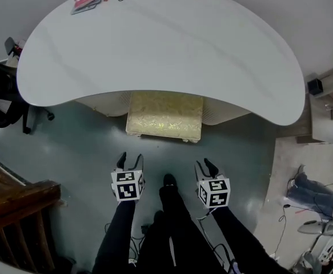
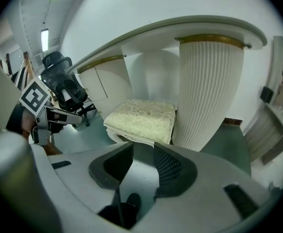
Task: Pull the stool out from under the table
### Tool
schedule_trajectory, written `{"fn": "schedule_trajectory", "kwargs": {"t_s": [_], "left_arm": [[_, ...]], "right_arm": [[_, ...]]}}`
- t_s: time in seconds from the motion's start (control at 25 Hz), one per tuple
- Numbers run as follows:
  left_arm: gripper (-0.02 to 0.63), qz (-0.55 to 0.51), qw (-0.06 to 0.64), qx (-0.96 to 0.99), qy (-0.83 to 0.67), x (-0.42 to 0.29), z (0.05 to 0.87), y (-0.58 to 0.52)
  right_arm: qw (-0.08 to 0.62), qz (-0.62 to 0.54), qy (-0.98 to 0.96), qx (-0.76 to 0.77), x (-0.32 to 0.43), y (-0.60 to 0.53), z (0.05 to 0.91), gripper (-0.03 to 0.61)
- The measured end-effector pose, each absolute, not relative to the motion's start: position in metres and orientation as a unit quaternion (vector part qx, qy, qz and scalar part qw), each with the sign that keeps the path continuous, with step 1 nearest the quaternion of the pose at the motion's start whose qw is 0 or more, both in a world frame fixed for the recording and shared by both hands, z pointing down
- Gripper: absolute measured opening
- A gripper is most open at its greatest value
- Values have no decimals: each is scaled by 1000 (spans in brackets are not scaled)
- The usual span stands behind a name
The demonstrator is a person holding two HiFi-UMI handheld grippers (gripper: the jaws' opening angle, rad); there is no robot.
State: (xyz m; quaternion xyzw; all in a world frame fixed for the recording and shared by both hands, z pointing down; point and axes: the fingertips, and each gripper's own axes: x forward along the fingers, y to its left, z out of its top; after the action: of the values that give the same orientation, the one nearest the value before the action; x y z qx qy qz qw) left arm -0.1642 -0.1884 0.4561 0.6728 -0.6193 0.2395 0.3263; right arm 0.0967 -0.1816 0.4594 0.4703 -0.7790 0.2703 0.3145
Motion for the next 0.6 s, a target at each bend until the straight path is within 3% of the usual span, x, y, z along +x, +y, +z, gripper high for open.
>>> {"fn": "schedule_trajectory", "kwargs": {"t_s": [0.6], "left_arm": [[290, 221, 323, 660, -641, -191, 587, -215]], "right_arm": [[318, 258, -744, 528, 133, -211, 586, 127]]}}
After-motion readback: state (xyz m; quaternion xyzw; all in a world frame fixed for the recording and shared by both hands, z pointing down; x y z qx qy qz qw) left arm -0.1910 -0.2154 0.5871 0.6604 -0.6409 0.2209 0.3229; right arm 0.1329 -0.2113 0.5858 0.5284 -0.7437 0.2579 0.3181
